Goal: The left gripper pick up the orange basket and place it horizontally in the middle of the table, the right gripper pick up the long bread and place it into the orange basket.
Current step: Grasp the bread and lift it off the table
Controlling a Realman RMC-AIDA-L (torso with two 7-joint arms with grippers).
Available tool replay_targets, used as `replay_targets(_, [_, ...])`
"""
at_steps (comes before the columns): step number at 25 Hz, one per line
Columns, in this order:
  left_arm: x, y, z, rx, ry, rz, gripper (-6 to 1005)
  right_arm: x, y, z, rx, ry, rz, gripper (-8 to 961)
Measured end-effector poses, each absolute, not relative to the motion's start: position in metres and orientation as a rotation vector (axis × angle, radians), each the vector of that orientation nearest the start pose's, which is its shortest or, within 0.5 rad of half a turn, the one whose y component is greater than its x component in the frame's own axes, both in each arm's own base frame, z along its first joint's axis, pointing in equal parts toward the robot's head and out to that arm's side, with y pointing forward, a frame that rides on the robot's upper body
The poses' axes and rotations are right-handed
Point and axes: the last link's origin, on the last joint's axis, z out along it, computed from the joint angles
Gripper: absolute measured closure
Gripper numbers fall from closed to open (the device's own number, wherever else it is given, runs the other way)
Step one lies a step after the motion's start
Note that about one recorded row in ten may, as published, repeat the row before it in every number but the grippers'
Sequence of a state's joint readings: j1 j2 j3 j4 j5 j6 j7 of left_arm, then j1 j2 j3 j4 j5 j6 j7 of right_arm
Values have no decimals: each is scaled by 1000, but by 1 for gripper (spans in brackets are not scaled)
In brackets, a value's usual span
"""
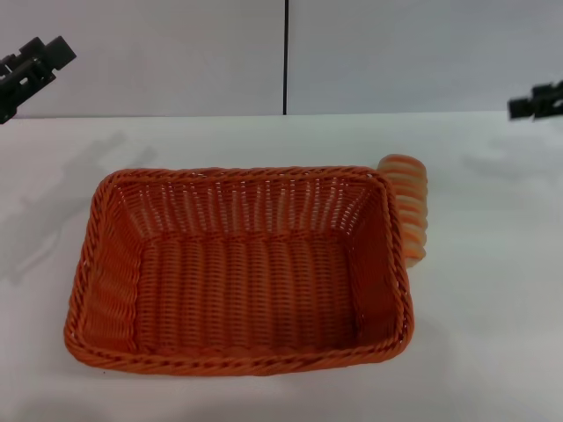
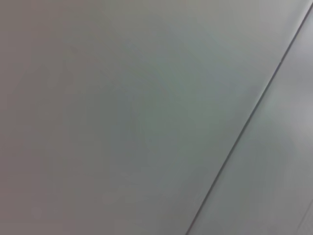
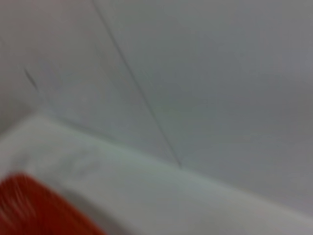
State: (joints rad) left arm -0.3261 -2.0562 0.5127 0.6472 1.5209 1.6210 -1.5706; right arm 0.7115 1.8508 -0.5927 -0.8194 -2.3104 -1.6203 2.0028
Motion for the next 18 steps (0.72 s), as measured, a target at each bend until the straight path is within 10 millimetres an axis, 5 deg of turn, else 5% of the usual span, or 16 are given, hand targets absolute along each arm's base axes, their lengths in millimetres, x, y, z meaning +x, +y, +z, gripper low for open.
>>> replay_targets(6, [-302, 303, 78, -2068, -923, -1310, 217, 238, 408, 84, -2633, 1045, -12, 217])
replay_targets(18, [-301, 304, 72, -2076, -939, -1322, 217, 223, 419, 32, -2675, 983, -156, 219])
